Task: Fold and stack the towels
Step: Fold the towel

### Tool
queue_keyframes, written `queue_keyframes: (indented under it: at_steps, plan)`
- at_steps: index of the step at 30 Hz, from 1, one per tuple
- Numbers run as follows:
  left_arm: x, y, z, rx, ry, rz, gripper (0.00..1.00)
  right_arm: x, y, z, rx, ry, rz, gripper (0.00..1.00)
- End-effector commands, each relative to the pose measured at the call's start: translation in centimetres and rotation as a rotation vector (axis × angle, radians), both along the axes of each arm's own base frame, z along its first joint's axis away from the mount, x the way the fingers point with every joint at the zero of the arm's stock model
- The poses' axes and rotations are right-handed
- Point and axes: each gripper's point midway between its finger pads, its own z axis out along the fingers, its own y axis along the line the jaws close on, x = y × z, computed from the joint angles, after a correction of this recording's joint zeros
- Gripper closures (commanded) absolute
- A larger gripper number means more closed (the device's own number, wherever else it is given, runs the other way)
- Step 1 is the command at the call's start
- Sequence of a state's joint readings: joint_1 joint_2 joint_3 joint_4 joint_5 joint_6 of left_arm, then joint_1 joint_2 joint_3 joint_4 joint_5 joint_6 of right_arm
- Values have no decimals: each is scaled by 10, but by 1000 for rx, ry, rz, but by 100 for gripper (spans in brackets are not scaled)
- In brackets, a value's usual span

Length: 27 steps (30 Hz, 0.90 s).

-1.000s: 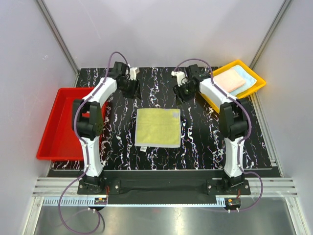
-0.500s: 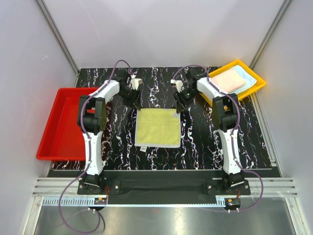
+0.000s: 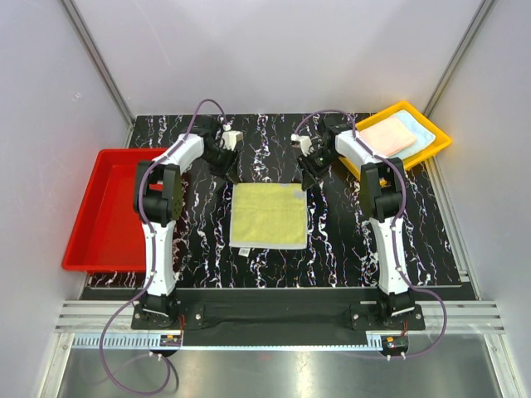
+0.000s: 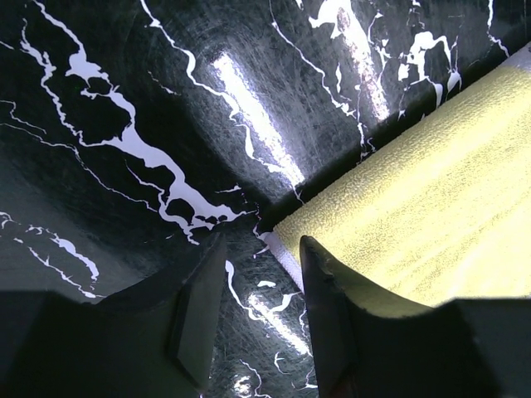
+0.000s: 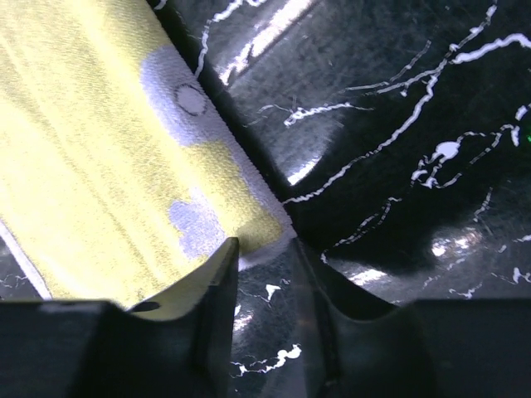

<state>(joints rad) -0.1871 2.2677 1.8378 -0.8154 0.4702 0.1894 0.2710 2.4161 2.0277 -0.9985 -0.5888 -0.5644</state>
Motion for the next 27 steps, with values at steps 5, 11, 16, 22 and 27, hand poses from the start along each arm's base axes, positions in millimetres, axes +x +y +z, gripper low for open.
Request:
queue_keyframes:
  at_steps: [5,11,16,22,27]
  plan:
    - [8,-10,16,-55,-57,-78,55,16,3,1,5,-56,39,56]
    - [-1,-15,14,-71,-21,-124,55,14,2,-7,-9,-31,63,55]
    - [-7,-13,6,-44,1,-136,55,6,-2,-19,-27,12,75,61]
    - [-10,-11,7,-4,-6,-149,58,4,-4,-23,-33,16,85,78]
    - [-5,-8,0,40,-11,-139,67,7,-4,-22,-34,-2,88,92]
